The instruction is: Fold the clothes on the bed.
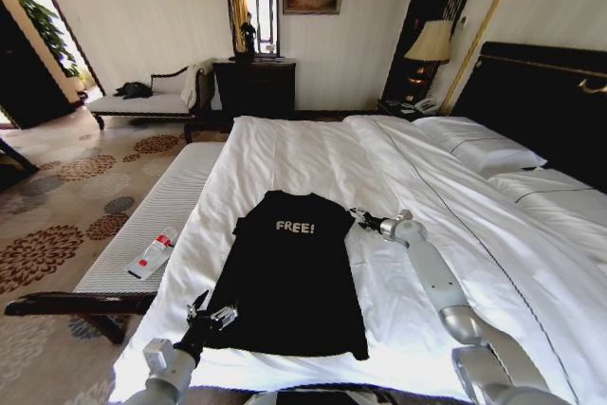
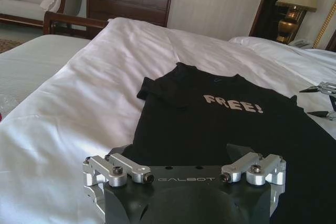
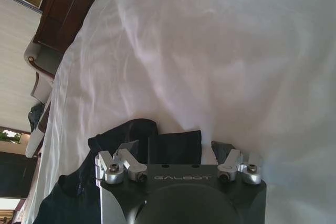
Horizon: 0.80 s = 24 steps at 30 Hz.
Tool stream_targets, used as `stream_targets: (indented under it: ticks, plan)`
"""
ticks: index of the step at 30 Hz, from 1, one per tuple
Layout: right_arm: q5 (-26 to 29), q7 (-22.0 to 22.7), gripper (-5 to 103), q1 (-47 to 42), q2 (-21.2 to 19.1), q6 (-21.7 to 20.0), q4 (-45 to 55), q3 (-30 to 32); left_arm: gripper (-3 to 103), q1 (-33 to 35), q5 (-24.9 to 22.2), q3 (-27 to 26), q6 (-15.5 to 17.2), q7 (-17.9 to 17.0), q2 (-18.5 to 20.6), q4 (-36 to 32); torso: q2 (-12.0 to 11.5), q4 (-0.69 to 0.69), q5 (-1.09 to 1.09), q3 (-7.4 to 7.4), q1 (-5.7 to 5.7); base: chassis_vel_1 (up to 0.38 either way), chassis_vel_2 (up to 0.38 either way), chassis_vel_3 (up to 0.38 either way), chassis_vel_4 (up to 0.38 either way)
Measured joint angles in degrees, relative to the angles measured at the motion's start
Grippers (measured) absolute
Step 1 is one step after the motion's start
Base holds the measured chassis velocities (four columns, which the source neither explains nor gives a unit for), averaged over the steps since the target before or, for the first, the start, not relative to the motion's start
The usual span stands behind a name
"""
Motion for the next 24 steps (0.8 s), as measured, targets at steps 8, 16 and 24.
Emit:
stream_targets:
  ticks: [8,16,24]
  plan:
    - [-1.15,-0.36,60,-1.19,0.44,0.25,-0.18,0.65,100,-0.26,-0.09,0.18,0.04,-0.11,-0.05,0.32,0.00,-0.01,0.00,0.00,0.00,0.000,0.000,0.000,0.000]
    - [-2.38,-0.96,49,-1.16,0.99,0.56,-1.31,0.73,100,-0.58,-0.39,0.17,0.04,-0.13,0.22,0.67,0.00,0.00,0.00,0.00,0.00,0.000,0.000,0.000,0.000]
    - [-3.80,-1.42,47,-0.91,1.70,1.05,-2.04,0.31,100,-0.86,-0.48,0.16,0.04,-0.14,0.33,0.89,0.00,0.00,0.00,0.00,0.00,0.000,0.000,0.000,0.000]
